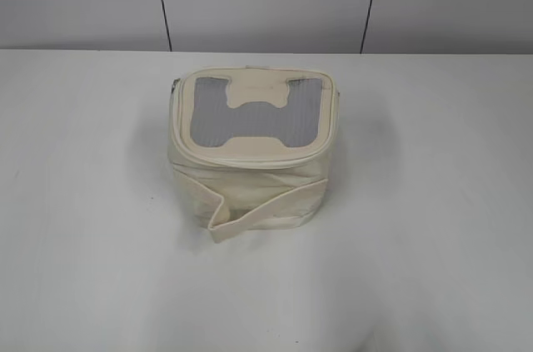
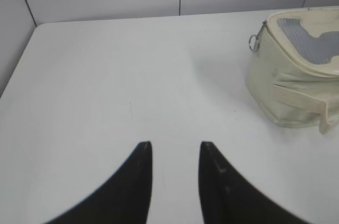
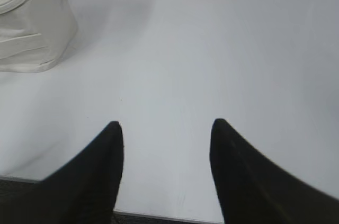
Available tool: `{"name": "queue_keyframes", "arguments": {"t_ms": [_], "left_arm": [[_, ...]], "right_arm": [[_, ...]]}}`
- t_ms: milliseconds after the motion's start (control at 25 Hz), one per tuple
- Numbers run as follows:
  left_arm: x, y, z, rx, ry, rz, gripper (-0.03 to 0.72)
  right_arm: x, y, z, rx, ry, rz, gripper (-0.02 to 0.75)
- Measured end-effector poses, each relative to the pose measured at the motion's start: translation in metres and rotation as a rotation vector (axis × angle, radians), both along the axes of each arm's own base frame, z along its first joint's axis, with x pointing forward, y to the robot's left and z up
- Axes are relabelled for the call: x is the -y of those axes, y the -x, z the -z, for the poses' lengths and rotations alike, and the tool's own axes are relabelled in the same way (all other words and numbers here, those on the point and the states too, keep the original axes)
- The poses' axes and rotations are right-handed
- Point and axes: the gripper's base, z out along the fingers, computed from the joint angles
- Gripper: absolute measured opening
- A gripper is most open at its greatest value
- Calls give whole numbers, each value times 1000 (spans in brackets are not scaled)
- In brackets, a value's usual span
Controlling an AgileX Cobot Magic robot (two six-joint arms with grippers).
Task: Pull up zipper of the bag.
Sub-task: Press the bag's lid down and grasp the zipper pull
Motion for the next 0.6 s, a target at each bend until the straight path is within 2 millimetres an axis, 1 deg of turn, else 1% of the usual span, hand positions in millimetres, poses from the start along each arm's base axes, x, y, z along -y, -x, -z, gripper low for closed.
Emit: {"name": "queue_keyframes", "arguments": {"t_ms": [600], "left_arm": [[0,0,0,0,0,0,237]], "right_arm": [[0,0,0,0,0,0,419]]}}
